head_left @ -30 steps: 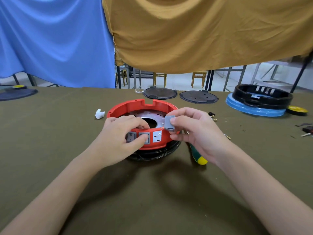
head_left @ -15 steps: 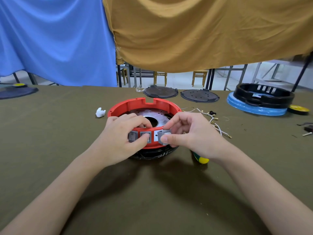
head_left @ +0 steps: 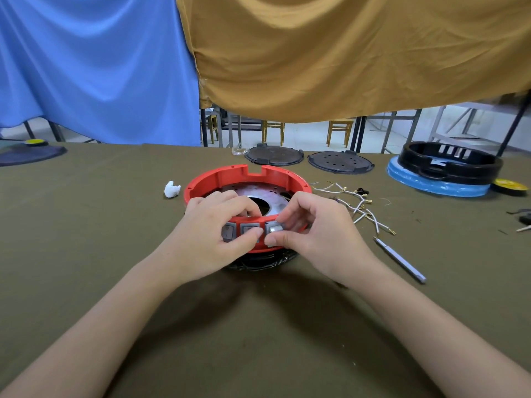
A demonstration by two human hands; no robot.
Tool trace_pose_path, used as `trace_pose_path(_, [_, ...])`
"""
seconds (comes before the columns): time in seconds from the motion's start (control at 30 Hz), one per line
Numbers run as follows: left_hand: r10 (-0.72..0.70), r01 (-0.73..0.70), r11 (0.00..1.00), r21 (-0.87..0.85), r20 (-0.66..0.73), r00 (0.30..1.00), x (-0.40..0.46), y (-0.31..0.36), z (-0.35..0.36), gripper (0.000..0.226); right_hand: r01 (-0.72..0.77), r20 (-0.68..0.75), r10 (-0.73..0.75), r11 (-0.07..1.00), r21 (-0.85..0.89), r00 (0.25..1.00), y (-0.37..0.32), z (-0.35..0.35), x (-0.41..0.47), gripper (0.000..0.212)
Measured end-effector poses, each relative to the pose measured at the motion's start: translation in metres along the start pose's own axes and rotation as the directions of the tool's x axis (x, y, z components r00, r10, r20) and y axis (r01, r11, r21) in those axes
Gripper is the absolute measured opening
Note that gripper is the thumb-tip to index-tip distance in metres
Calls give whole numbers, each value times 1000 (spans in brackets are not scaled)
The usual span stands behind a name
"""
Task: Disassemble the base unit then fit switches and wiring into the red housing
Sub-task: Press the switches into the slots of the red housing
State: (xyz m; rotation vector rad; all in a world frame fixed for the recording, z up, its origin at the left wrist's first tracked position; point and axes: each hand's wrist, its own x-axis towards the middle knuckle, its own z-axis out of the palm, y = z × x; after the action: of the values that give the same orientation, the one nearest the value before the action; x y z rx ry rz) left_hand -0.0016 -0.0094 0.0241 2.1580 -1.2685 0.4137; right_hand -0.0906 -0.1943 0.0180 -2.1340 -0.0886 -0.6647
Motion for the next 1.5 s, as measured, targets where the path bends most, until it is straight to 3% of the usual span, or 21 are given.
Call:
trace_pose_path(0.13, [-4,4,1000,19,-13,1000,1,1,3,33,40,-15,-40,999,-6,999,5,1,1,33])
trace_pose_path(0.3, [-27,29,999,29,-41,999,-1,1,7,29,32,1,-32,999,3,999,10,1,2,35])
trace_pose_path(0.4, [-49,50,998,29,-42,998,-1,0,8,29,55,42,-56,998,31,998,7,-5,5,24])
trace_pose_path(0.5, [-59,59,998,30,-33,998,0,-1,8,31,130,-17,-129,990,55,991,4,-15,7,13])
trace_pose_path(0.67, [-64,64,997,37,-25,998,0,-1,8,35,159,135,-132,963,-216,982,11,-23,7,26])
trace_pose_path(0.8, [-76,77,997,29,-34,997,0,-1,9,34,177,168,-132,942,-286,977,12,-21,8,23])
trace_pose_path(1.03, [-77,78,996,39,-33,997,1,0,9,33,158,179,-114,953,-257,977,12,-22,7,31])
trace_pose_path(1.5, [-92,94,995,37,-51,994,1,3,9,34,179,164,-140,950,-257,976,10,-19,8,17])
